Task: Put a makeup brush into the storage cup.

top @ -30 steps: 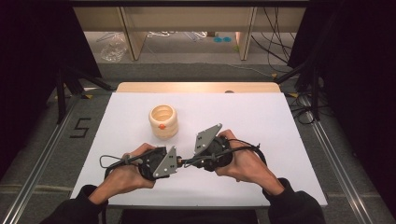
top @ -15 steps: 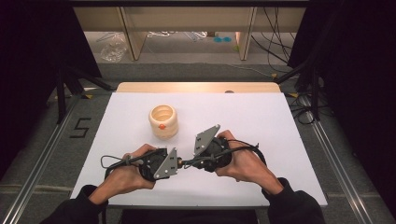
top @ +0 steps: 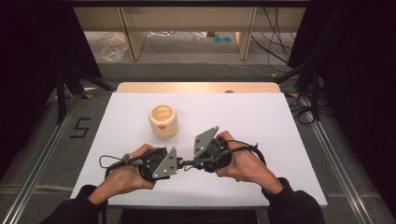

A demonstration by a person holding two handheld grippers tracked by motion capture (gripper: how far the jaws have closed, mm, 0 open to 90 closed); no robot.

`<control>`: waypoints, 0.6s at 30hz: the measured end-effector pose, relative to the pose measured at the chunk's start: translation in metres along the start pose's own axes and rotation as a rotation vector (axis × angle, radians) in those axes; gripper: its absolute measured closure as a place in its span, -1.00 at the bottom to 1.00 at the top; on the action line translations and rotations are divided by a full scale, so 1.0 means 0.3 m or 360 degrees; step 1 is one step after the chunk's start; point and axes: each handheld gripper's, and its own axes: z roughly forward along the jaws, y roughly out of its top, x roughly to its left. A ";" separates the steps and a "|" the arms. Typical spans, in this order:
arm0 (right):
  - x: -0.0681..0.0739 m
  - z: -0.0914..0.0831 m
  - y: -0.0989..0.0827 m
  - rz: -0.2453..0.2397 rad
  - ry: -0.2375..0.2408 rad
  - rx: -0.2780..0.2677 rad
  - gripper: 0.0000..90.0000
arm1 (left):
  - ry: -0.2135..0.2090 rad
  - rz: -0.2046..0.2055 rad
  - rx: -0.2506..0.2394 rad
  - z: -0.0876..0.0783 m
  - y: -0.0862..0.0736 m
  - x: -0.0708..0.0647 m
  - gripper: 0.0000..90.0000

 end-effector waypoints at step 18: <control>-0.014 -0.001 -0.013 -0.0058 -0.0039 0.0051 0.80 | 0.0039 -0.0129 -0.0125 -0.004 -0.017 0.026 0.52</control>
